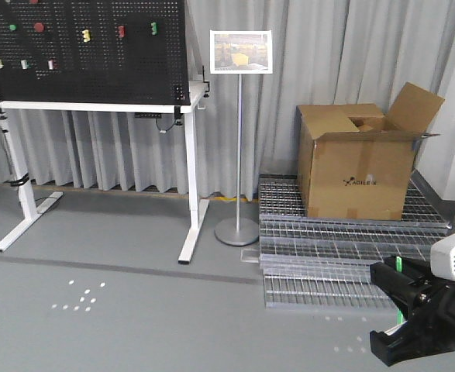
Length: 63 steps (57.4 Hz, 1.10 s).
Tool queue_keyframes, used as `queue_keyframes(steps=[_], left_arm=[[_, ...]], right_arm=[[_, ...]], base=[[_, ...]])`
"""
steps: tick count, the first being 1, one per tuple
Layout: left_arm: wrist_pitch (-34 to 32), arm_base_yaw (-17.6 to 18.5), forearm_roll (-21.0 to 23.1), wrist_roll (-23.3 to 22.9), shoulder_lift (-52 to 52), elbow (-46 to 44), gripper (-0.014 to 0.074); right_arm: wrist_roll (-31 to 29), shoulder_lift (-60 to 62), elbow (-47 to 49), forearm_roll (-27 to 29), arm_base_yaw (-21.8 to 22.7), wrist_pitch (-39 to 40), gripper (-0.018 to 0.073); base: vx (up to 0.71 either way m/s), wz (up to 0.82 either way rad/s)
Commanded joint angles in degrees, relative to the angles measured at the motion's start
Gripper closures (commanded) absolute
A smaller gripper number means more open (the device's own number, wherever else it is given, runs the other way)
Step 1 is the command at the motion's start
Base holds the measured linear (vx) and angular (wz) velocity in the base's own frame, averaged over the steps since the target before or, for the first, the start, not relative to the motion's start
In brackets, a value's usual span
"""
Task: Sort red and green spoons into left cabinet
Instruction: 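Drive the base to the open cabinet with the blue tray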
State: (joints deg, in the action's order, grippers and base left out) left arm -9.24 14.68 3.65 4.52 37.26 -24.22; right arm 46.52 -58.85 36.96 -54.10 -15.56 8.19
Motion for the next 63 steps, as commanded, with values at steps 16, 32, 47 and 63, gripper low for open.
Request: queue_keyframes(steps=[16, 32, 47, 63], left_arm=[[-4.94, 0.20, 0.46, -0.31, -0.21, -1.56, 0.0603], [-4.94, 0.20, 0.46, -0.31, -0.21, -1.56, 0.0603], [-4.94, 0.20, 0.46, -0.31, -0.21, -1.56, 0.0603], [-4.94, 0.20, 0.46, -0.31, -0.21, -1.56, 0.0603]], right_arm=[[0.17, 0.95, 1.54, 0.54, 0.21, 2.67, 0.0565], [0.17, 0.95, 1.54, 0.54, 0.21, 2.65, 0.0565], [0.17, 0.95, 1.54, 0.54, 0.21, 2.65, 0.0565], [0.17, 0.95, 1.54, 0.54, 0.21, 2.97, 0.0565]], base=[[0.67, -0.12], [0.63, -0.18], [0.58, -0.23], [0.50, -0.43]])
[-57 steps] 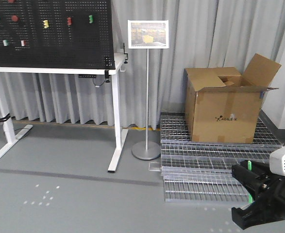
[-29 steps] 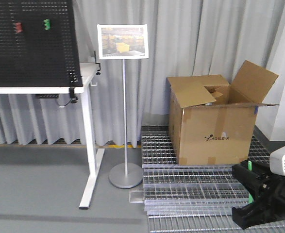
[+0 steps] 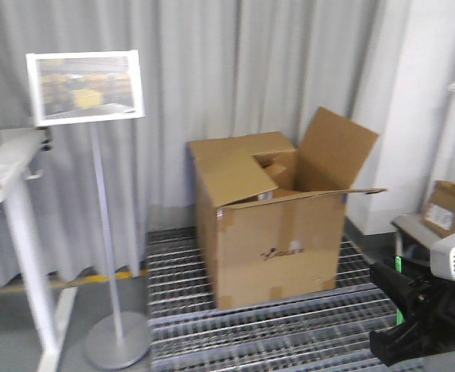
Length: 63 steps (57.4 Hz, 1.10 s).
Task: Sort red and green spoons into left cabinet
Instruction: 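Drive the base to the open cabinet with the blue tray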
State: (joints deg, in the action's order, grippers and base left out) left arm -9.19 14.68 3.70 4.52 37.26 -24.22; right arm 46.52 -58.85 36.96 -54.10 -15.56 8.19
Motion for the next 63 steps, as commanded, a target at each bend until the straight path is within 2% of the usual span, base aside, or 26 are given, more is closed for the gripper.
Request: queue_keyframes(steps=[1, 63], left_arm=[[-4.99, 0.20, 0.40, -0.31, -0.21, -1.56, 0.0603], [-4.99, 0.20, 0.40, -0.31, -0.21, -1.56, 0.0603]], right_arm=[[0.17, 0.95, 1.54, 0.54, 0.21, 2.97, 0.0565], [0.17, 0.95, 1.54, 0.54, 0.21, 2.73, 0.0565]], base=[[0.45, -0.55], [0.31, -0.82]])
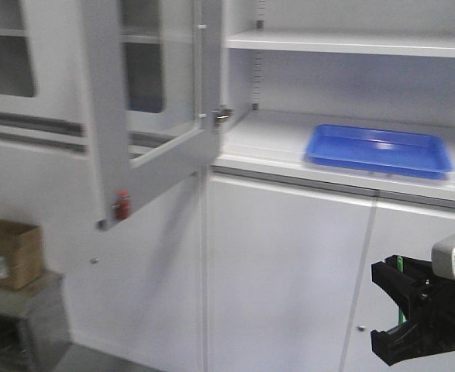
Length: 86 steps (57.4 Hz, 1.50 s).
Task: Sort red and green spoons into left cabinet
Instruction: 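Drive the base to the open cabinet with the blue tray, then approach the blue tray on the cabinet shelf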
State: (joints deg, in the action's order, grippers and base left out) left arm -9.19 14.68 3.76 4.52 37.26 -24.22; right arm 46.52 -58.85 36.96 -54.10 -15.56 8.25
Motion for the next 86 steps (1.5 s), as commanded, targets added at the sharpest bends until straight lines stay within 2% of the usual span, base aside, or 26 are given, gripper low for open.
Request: queue_keyframes(steps=[1, 37, 86], left_arm=[[-4.99, 0.20, 0.35, -0.31, -0.21, -1.56, 0.0603], [-4.99, 0.20, 0.35, -0.31, -0.21, -1.56, 0.0603], [-4.99, 0.20, 0.35, -0.31, -0.21, -1.56, 0.0603]], right_arm=[[0.17, 0.95, 1.54, 0.54, 0.21, 2.66, 0.0565], [0.17, 0.95, 1.54, 0.54, 0.21, 2.66, 0.0565], [0.17, 0.95, 1.54, 0.54, 0.21, 2.92, 0.0565]], base=[[0.23, -0.65], [0.25, -0.49], [0.35, -0.06]])
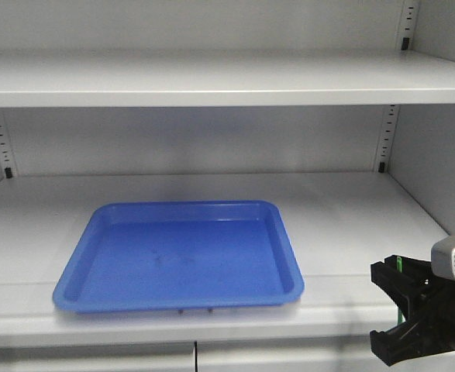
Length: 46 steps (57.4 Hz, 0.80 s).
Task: Sort red and green spoons into left cabinet
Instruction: 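Approach the blue tray on the cabinet shelf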
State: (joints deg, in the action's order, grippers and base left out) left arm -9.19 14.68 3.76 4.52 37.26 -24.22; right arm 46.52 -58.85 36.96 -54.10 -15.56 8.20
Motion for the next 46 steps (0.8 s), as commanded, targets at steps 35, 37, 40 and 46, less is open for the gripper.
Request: queue_keyframes(steps=[35, 37, 40, 46], left_arm=[[-4.99, 0.20, 0.35, -0.31, -0.21, -1.56, 0.0603], [-4.99, 0.20, 0.35, -0.31, -0.21, -1.56, 0.0603], [-4.99, 0.20, 0.35, -0.31, -0.21, -1.56, 0.0603], [-4.99, 0.20, 0.35, -0.31, -0.21, -1.56, 0.0603]], right_arm=[[0.17, 0.95, 1.54, 0.54, 0.21, 2.75, 0.0565], [0.17, 0.95, 1.54, 0.54, 0.21, 2.62, 0.0565], [0.17, 0.95, 1.54, 0.54, 0.21, 2.62, 0.0565], [0.17, 0.95, 1.54, 0.54, 0.21, 2.62, 0.0565]], base=[[0.23, 0.03], [0.11, 0.03], [0.09, 0.03], [0.06, 0.02]])
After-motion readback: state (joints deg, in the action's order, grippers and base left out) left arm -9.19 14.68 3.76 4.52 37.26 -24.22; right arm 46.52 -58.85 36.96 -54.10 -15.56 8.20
